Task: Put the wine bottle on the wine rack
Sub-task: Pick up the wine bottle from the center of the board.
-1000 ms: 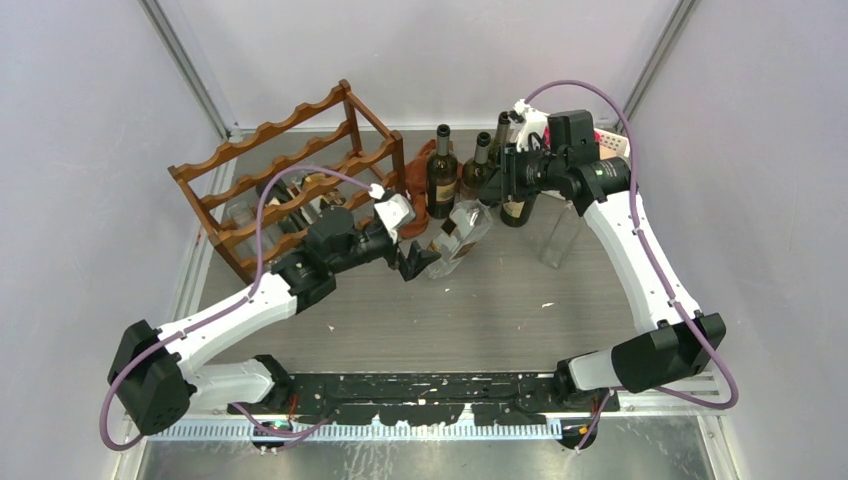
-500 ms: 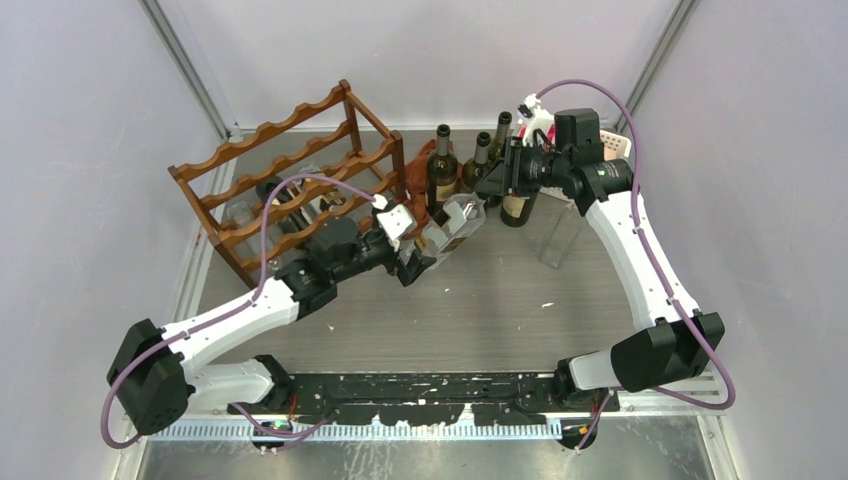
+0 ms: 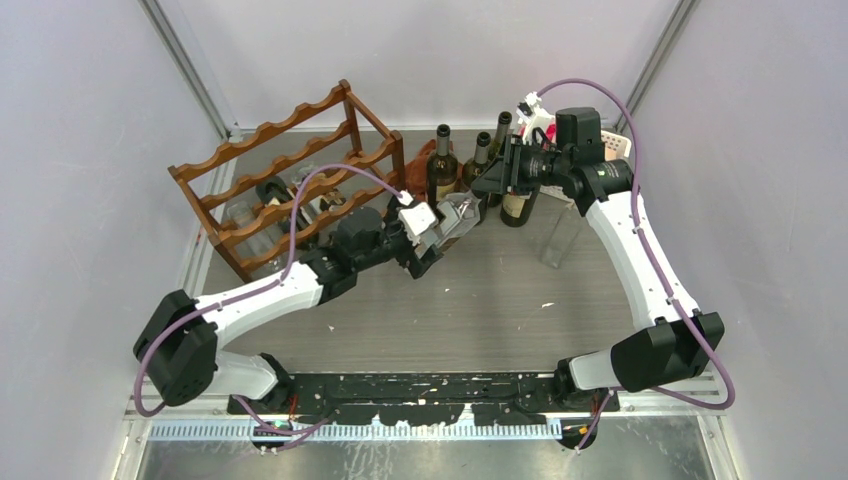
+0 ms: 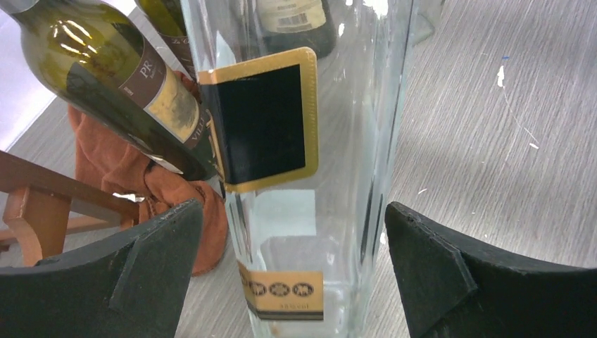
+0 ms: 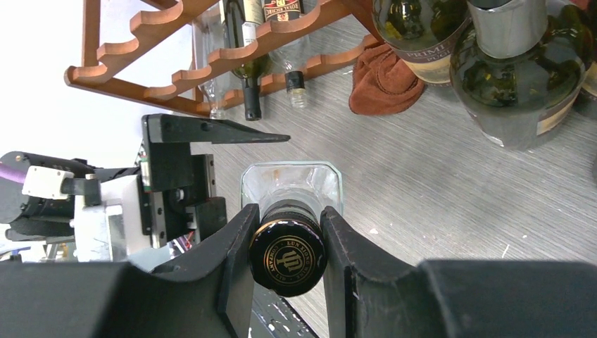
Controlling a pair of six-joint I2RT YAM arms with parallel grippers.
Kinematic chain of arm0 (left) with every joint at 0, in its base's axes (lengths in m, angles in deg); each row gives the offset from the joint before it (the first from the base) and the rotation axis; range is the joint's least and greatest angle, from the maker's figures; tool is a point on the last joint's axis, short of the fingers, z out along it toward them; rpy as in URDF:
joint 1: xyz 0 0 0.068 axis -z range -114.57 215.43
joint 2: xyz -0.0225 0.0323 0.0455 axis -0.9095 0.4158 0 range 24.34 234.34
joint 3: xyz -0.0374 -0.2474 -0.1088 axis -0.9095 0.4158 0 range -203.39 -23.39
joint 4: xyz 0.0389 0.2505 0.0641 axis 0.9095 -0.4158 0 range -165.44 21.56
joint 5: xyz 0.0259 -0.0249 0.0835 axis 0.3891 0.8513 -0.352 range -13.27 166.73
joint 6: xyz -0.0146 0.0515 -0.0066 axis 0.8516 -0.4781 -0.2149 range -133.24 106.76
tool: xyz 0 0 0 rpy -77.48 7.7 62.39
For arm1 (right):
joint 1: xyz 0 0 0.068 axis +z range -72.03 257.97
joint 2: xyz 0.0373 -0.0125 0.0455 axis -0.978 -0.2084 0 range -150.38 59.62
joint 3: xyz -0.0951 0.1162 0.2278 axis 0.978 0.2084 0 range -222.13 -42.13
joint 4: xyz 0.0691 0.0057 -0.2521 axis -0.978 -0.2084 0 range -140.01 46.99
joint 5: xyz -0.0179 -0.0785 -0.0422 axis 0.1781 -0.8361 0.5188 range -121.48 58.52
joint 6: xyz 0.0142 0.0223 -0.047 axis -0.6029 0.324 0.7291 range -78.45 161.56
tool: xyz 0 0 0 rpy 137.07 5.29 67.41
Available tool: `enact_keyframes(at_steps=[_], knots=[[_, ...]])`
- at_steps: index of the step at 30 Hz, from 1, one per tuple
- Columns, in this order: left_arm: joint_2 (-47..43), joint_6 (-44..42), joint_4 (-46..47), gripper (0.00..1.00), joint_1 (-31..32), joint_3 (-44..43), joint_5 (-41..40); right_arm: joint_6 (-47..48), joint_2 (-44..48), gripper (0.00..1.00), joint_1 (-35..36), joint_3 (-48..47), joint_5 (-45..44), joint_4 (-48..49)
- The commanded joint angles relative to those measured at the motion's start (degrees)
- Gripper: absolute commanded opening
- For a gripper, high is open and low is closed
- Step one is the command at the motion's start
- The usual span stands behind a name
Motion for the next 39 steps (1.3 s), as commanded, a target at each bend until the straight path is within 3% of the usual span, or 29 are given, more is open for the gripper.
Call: enact_keyframes(at_steps=[1,6,9,10,11,12,13,18,21,26,30,35,39], knots=[[2.0,-1.7,4.3,0.99,0.3,-3.3,0.0,-5.6,3.7,0.01,-0.5,-0.8,7.2,8.8],[3.5,-1.6,3.6,0.86,0.3,-4.0,0.4,-7.0,3.7,0.01,-1.0,-0.1,8.2,9.6],[3.5,-1.8,0.9,0.69,0.1,-4.9,2.4,-8.1,3.8,0.01,-1.6,0.7,8.5,10.2],[3.2,-2.1,-0.1,0.58,0.0,-5.1,3.7,-8.4,3.9,0.01,-1.7,1.0,8.6,10.4],[3.0,-2.2,-1.3,0.25,-0.3,-5.3,5.2,-8.6,3.8,0.01,-1.9,1.3,8.7,10.5],[2.6,-2.2,-2.4,0.04,-0.6,-5.3,6.0,-8.8,3.8,0.02,-2.0,1.8,9.0,10.7],[2.0,-2.3,-3.3,0.01,-0.8,-5.2,7.3,-8.6,3.8,0.06,-2.1,2.3,9.8,11.1],[-2.4,-5.1,-10.4,0.0,-1.8,-5.8,13.2,0.8,5.2,0.76,-2.1,3.7,11.4,6.5],[-4.2,-7.3,-18.8,0.0,-2.2,-7.4,15.9,12.5,6.6,0.98,-2.2,2.4,9.9,0.4],[-6.7,-9.2,-25.5,0.0,-2.2,-8.1,17.8,30.7,10.2,1.0,-2.3,3.0,11.1,-1.8],[-7.0,-11.7,-31.1,0.0,-2.2,-10.0,19.1,53.0,13.3,1.0,-2.3,8.2,19.8,-5.0],[-5.5,-14.4,-36.8,0.0,-2.2,-12.7,20.6,70.1,14.9,1.0,-1.3,14.6,28.2,-6.7],[-4.2,-14.8,-38.3,0.0,-2.0,-14.1,21.0,82.9,10.7,1.0,5.4,10.8,22.3,-18.5]])
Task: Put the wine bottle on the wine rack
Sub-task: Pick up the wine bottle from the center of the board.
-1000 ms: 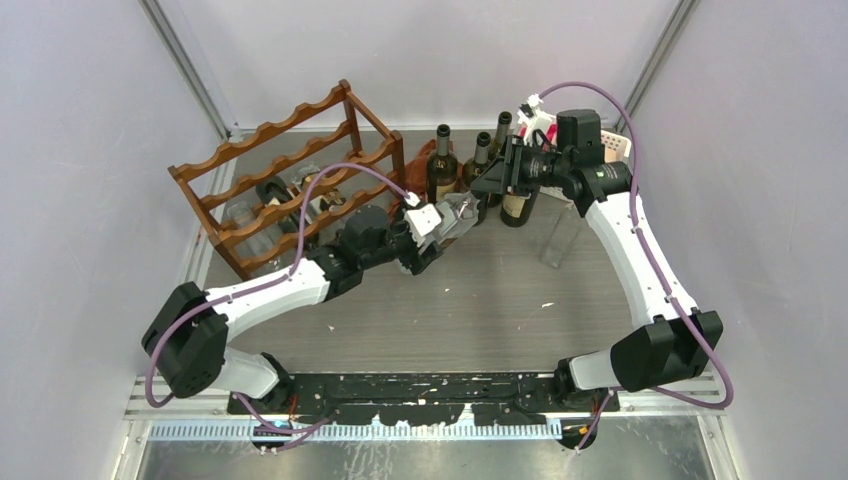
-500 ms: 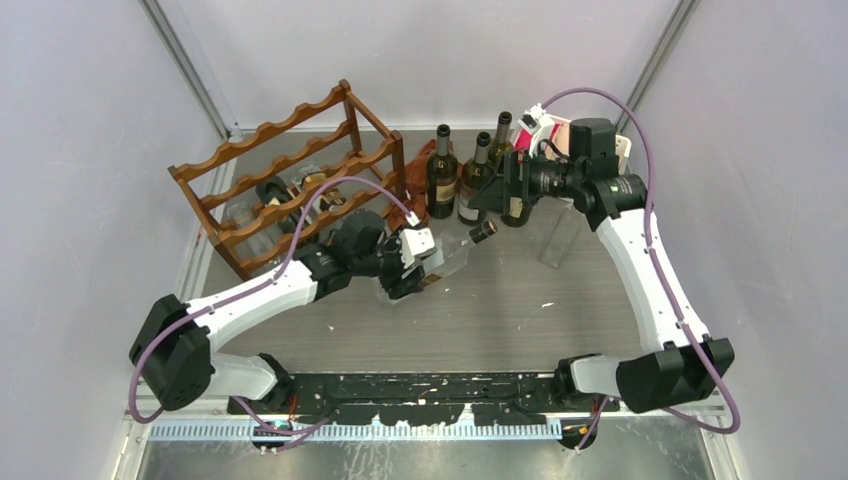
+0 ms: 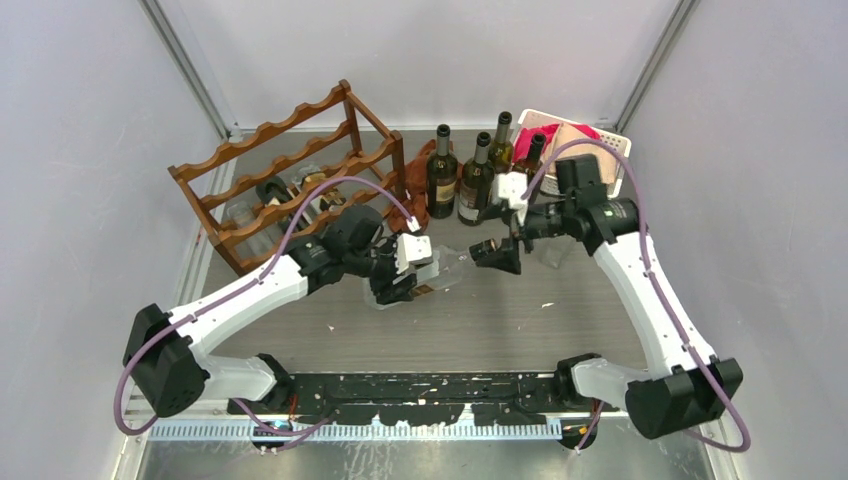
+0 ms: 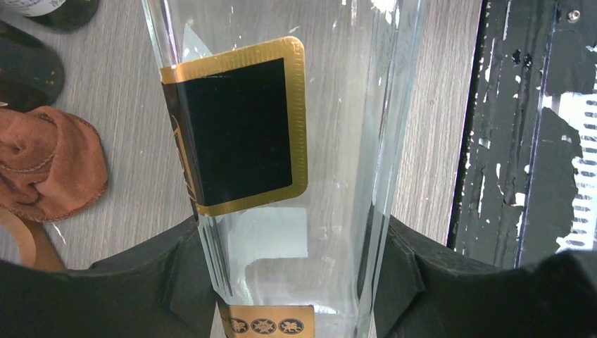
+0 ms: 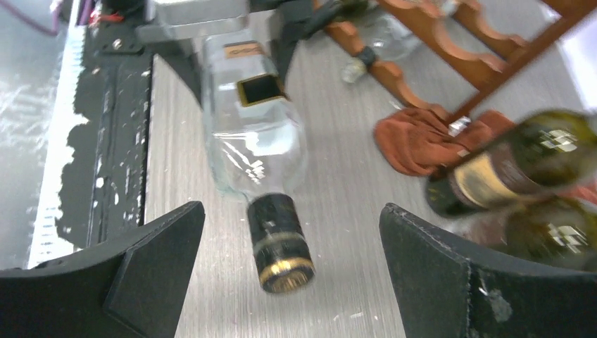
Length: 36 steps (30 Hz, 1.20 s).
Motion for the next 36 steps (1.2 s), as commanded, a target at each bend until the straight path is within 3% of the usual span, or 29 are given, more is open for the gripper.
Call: enact_keyframes(at_steps=[1,13,25,28,30,32,33,34,35,36], knots=[[-0.6,-2.2,1.8,0.0,0.1,-5.7,3.9,20.4,-4.1,1.0,7.3,-4.1,-2.4,-11.3],[2.2,-4.2,-1.1,0.0,1.7,-9.2,2.7,13.3,-8.7,0.99,18.2,-4.5,-15.8,-6.0],[2.8,-4.4,-0.5,0.0,1.8,-9.6,2.9,6.8,-9.9,0.81,21.6,-2.5,-18.4,0.4],[2.9,-4.4,-0.4,0.0,1.8,-9.8,2.9,5.6,-9.9,0.62,22.0,-2.4,-18.8,1.5],[2.8,-4.5,-0.5,0.0,1.8,-9.7,2.8,4.8,-9.6,0.33,22.0,-2.5,-19.5,1.7],[2.5,-4.5,-0.1,0.01,1.8,-9.2,2.3,4.4,-8.9,0.12,22.0,-2.3,-20.4,1.7],[2.4,-4.3,0.3,0.05,1.8,-9.1,2.0,4.3,-8.5,0.05,21.9,-2.0,-20.6,1.8],[2.2,-4.0,0.6,0.29,1.8,-8.7,1.6,4.0,-7.9,0.02,21.8,-1.4,-20.6,2.1],[1.8,-3.6,1.3,0.4,1.8,-8.1,1.3,3.3,-7.2,0.01,21.6,-0.6,-20.5,3.1],[1.4,-3.3,2.1,0.62,1.8,-7.5,1.3,2.3,-6.5,0.01,21.3,0.3,-20.6,4.3]])
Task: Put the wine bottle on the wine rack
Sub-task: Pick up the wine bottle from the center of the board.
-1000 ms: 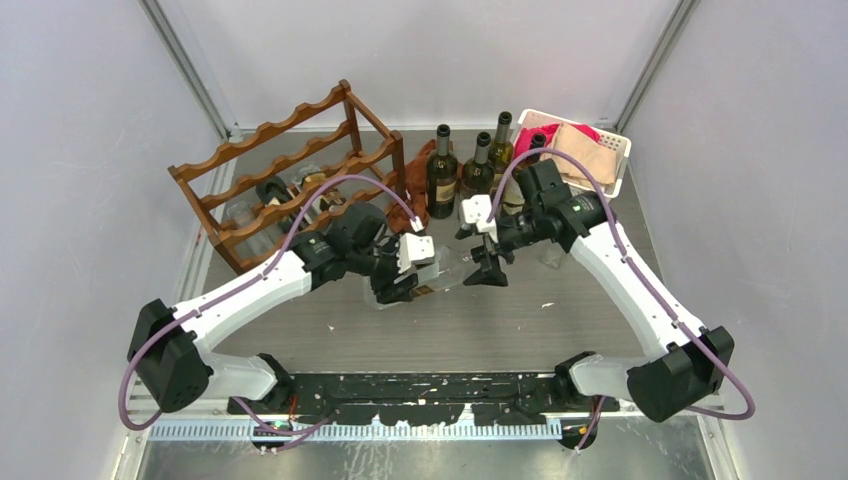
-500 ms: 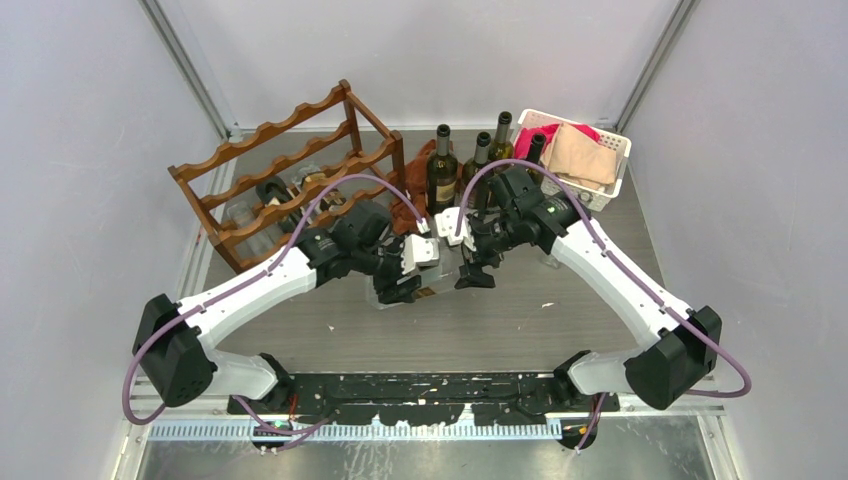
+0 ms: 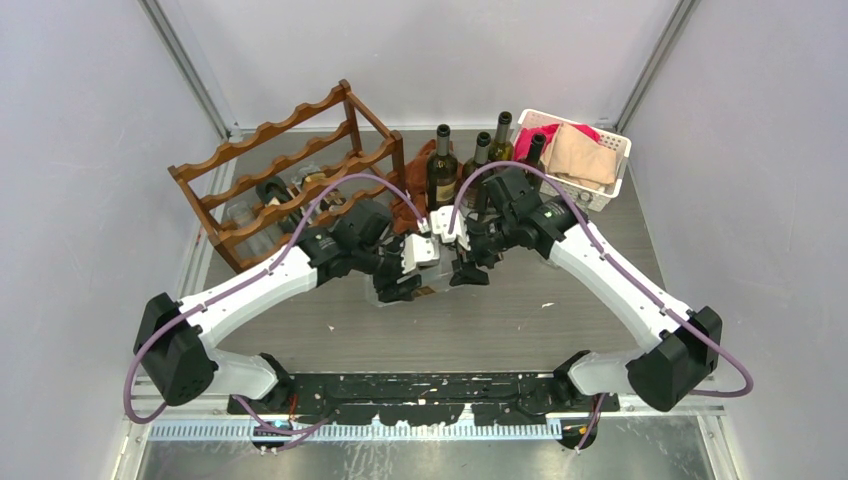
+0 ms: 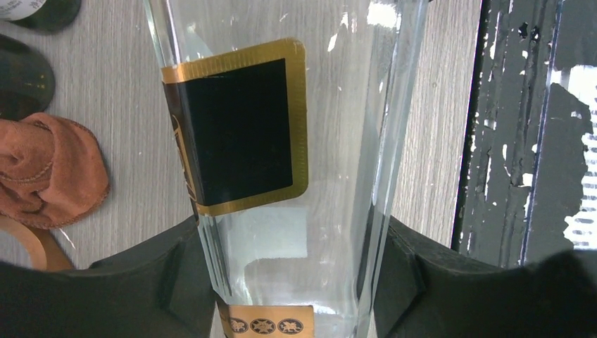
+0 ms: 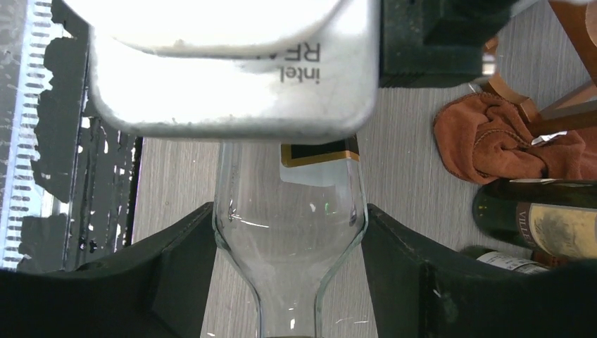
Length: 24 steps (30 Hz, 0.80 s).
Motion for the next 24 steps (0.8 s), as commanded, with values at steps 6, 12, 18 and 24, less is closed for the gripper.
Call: enact_keyframes(at_steps=[6,12,18,24], knots=[[-8.1,1.9,11.9,1.0,0.3,2.6,0.1,-11.8,7.5,0.01,-2.1,6.8,-2.0,13.7],[-14.9,5.2,9.8,1.0,0.1,2.9,-5.3,-21.1,14.7,0.01,-3.3,15.2,-6.5,24.6],[-16.8,16.2,4.7,0.98,-2.5,-8.1,-19.5,-32.8,17.7,0.01,-2.7,23.5,-13.8,40.2],[-9.5,21.2,-7.1,0.97,-7.7,-24.2,-29.3,-39.1,14.0,0.01,0.5,25.8,-22.2,54.6]])
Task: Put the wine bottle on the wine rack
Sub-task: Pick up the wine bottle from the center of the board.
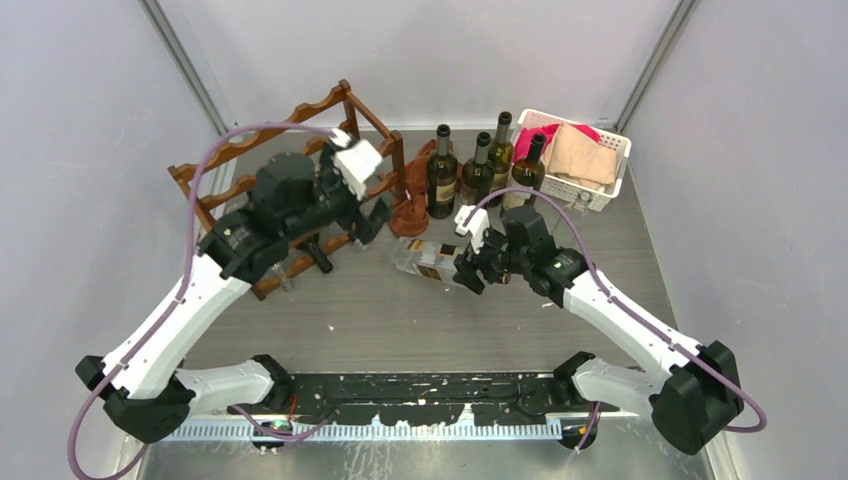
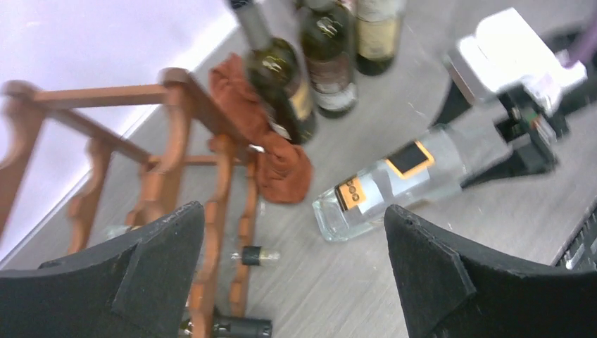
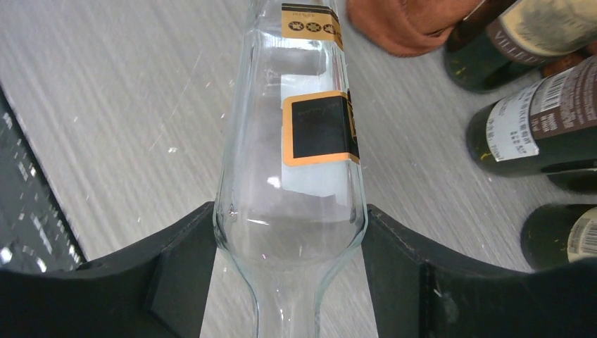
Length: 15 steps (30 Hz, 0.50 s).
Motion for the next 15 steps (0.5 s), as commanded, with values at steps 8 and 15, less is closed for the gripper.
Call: enact_keyframes(at_steps=[8,15], knots=[[8.2,9.0,-7.9,0.95,-8.4,-13.4,-13.0,-12.2,-5.9,0.01,5.2,-1.3,-13.2,34.6],[9.6,8.2,-8.3,0.95,-10.1,-13.6,-12.8,-14.5,-10.8,0.01,7.3,-1.9,-17.0,41.5]])
